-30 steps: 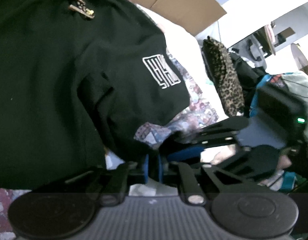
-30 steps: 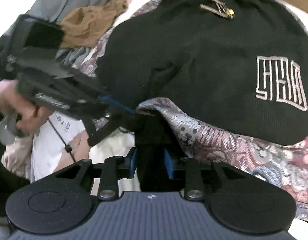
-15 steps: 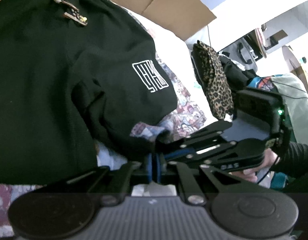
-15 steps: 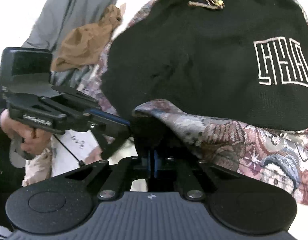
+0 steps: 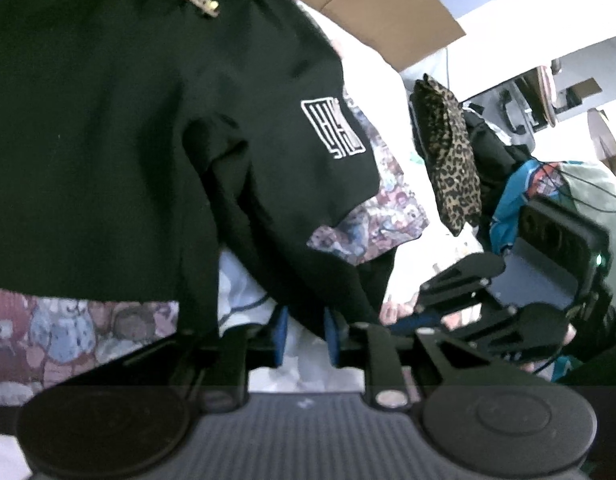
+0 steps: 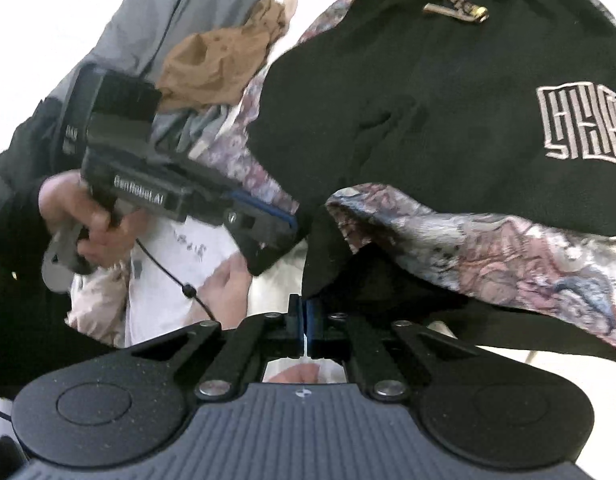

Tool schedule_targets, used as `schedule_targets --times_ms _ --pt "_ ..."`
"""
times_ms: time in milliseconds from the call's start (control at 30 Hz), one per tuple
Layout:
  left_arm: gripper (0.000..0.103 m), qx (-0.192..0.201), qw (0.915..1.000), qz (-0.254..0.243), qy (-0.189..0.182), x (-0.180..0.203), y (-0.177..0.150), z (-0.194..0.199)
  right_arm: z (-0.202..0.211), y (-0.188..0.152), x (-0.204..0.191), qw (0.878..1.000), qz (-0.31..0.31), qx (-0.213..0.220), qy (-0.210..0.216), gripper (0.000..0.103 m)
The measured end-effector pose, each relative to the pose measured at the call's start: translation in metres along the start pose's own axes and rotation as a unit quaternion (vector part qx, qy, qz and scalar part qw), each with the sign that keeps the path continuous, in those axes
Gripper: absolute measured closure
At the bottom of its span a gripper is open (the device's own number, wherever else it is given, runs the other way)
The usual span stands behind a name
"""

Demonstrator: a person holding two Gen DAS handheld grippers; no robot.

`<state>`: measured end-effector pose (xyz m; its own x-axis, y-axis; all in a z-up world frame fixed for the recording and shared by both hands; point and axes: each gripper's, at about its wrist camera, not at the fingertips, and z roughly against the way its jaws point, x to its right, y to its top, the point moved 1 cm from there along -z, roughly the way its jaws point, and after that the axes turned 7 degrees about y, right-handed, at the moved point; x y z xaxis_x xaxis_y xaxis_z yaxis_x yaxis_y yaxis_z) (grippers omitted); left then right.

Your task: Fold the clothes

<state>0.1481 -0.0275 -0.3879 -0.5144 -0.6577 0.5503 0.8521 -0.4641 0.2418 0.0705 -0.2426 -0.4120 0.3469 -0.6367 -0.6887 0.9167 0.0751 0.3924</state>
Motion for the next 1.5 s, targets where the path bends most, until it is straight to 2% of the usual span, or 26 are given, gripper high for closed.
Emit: schedule_targets --times_ms 100,233,400,500,600,767,833,867,900,1133,1333,1500 --pt "0.060 -0.011 0.9999 0.003 -0.001 -0.001 -0.001 -0.005 -0.013 -0.002 -0.005 1.000 0.009 -0.023 0.014 0.103" --pt "0.060 -0.024 0.9997 0.003 0.004 -0.002 -0.004 -0.014 -0.021 -0.004 -0.011 0.998 0.025 -0.050 0.024 0.101" --pt "0.061 -0.037 0.9991 0.019 0.010 -0.008 -0.010 -0.022 -0.004 -0.009 -0.008 0.997 0.022 -0.062 0.029 0.100" --pt "0.062 -0.035 0.9990 0.029 0.006 -0.011 -0.011 -0.023 0.012 -0.011 -0.002 0.997 0.027 -0.066 0.010 0.100" --pt "0.063 -0.041 0.9983 0.041 -0.002 -0.012 -0.012 -0.029 0.034 -0.010 0.010 0.999 0.008 -0.044 -0.019 0.100" --pt "0.063 -0.060 0.9971 0.046 -0.011 -0.009 -0.014 -0.044 0.082 -0.009 0.030 0.996 -0.027 0.018 -0.078 0.100" --pt "0.074 -0.064 0.9970 0.043 -0.013 -0.008 -0.015 -0.047 0.098 -0.011 0.039 0.993 -0.040 0.042 -0.100 0.100" --pt "0.093 -0.066 0.9970 0.041 -0.009 -0.007 -0.016 -0.048 0.106 -0.012 0.044 0.991 -0.048 0.054 -0.111 0.100" --pt "0.099 -0.063 0.9973 0.038 -0.004 -0.007 -0.016 -0.048 0.112 -0.014 0.050 0.989 -0.057 0.063 -0.120 0.100" --pt "0.101 -0.055 0.9979 0.029 0.015 -0.004 -0.021 -0.027 0.144 -0.021 0.081 0.972 -0.096 0.117 -0.179 0.100" --pt "0.101 -0.052 0.9979 -0.001 0.038 0.002 -0.022 -0.010 0.167 -0.027 0.117 0.941 -0.156 0.177 -0.243 0.100" --pt "0.101 -0.062 0.9955 -0.024 0.067 0.002 -0.022 -0.009 0.161 -0.031 0.129 0.938 -0.173 0.183 -0.239 0.100"
